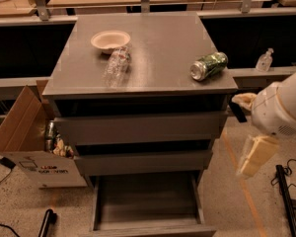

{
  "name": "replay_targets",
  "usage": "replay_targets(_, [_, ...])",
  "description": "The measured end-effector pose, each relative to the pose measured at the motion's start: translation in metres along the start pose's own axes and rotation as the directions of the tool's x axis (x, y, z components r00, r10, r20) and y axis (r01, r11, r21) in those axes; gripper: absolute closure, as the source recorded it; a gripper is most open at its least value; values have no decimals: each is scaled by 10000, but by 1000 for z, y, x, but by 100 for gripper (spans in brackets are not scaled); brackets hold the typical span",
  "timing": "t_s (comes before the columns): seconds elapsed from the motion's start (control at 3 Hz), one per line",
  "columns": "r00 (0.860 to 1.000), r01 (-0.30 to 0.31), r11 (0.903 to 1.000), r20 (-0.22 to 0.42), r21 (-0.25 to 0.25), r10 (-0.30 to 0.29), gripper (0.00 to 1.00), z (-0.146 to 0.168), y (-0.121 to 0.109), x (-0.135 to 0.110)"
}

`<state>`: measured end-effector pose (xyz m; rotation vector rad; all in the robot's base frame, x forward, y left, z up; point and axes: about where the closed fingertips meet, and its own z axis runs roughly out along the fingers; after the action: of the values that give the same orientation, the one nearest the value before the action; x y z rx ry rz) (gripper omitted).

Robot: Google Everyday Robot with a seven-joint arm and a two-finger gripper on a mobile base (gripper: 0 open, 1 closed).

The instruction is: Close bottom drawer

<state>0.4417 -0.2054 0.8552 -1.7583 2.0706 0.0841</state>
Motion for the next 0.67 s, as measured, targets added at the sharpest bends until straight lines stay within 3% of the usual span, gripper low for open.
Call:
replay_targets(0.33, [9998,165,9992,130,363,-169,0,14,-5,3])
replay_targets(0.67, [9999,-169,9991,-39,-390,167,0,48,-8,22])
